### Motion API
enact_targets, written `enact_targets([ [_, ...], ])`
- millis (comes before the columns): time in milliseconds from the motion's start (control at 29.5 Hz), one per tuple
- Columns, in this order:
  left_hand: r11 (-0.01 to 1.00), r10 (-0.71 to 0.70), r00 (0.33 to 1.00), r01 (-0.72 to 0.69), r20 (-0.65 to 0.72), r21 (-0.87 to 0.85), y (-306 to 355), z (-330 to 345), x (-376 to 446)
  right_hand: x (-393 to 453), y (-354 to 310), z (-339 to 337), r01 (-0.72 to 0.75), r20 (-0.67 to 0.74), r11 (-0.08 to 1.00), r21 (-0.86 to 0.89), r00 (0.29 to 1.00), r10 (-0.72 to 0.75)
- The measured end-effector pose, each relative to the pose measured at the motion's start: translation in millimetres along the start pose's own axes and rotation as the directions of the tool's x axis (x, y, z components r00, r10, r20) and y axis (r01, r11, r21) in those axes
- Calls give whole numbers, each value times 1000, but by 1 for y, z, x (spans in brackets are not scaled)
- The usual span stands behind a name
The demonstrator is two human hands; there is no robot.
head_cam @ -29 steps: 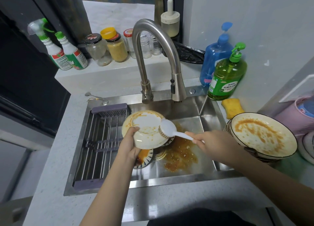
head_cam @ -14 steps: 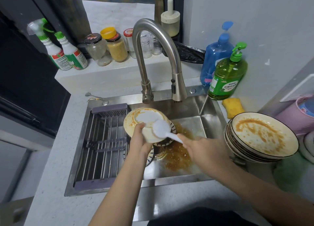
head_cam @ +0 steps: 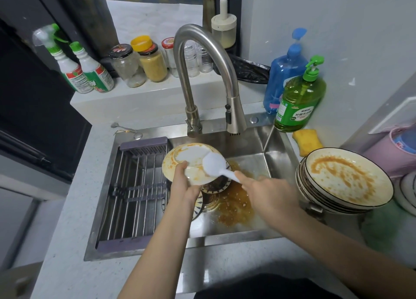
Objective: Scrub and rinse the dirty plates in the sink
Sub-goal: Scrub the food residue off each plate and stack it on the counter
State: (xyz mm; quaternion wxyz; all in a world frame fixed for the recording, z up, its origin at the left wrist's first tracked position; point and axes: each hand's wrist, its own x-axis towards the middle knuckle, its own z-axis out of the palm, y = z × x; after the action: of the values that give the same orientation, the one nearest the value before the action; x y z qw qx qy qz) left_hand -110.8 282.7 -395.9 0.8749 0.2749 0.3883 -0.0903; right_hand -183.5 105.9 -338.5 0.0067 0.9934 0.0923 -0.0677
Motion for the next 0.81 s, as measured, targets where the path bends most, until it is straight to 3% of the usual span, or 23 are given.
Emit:
enact_targets([
  [102,999,-32,999,32,-16,4,3,1,-1,-10,-12,-1,65,-15,997,48,998,-64],
  [238,1000,-5,1000,5,-14,10,5,-2,-2,4,12,4,-103,32,994,37,994,102],
  [373,999,-17,1000,18,-21,45,7,-4,-4,-7,6,10,-16,-6,997,70,1000,16],
  [441,998,-21,999,23,-29,50,7,-5,-5,-3,14,14,-57,-35,996,66,998,60],
  [509,998,-37,999,38,-22,55,6,-7,-5,5,31,14,-143,48,985,94,989,139],
  [679,998,-34,999,34,3,55,12,-8,-3,-11,21,12,-37,53,982,186,998,28],
  [815,999,-40,999,39,25,33,9,-8,-6,5,41,13,-162,81,963,216,986,148],
])
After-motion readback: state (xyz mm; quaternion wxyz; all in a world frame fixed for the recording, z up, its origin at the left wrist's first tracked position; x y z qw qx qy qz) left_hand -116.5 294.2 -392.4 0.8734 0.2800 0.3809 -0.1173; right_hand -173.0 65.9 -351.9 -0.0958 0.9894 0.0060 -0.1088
